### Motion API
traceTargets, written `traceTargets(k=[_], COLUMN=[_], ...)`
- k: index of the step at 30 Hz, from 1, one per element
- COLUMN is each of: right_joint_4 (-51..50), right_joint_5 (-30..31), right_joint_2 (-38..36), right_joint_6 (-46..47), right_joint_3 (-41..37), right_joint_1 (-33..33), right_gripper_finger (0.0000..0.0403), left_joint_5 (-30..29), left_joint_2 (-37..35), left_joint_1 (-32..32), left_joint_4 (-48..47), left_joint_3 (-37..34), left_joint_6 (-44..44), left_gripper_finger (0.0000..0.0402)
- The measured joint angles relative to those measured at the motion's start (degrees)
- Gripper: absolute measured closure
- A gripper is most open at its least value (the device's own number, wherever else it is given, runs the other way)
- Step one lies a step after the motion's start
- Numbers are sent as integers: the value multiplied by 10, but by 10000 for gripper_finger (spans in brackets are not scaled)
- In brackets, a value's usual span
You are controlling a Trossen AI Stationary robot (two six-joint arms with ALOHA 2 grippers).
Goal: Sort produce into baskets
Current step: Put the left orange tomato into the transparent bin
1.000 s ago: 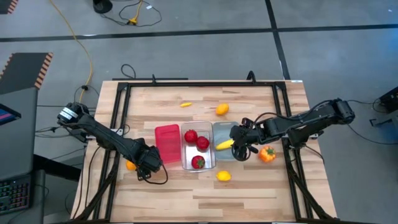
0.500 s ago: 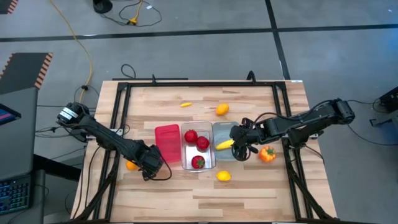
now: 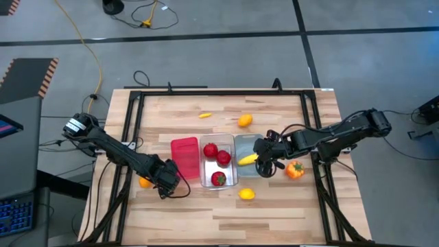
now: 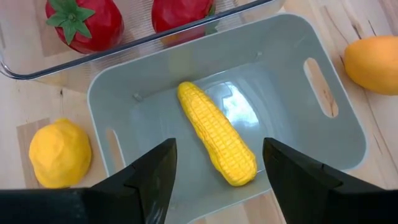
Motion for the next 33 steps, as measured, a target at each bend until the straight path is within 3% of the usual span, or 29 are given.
traceTargets(k=[10, 14, 20, 28, 33], right_joint_4=[0, 0, 0, 0, 0], right_joint_5=[0, 0, -4, -4, -3], right_joint_2=[0, 0, 0, 0, 0], right_joint_6=[0, 0, 0, 0, 0], right_joint_3=[0, 0, 0, 0, 0], right_joint_1=[0, 0, 0, 0, 0], right_gripper_finger=[137, 137, 137, 137, 137], left_joint_5=[30, 53, 51, -23, -127], left_joint_2=[0, 0, -10, -21, -21], left_joint_1=[0, 0, 2, 8, 20], left_joint_4=[0, -21, -76, -92, -27], left_joint_3=[0, 17, 103, 217, 238], left_joint_6=[-11, -16, 1, 44, 73], left_gripper_finger=[116, 119, 118, 118, 118])
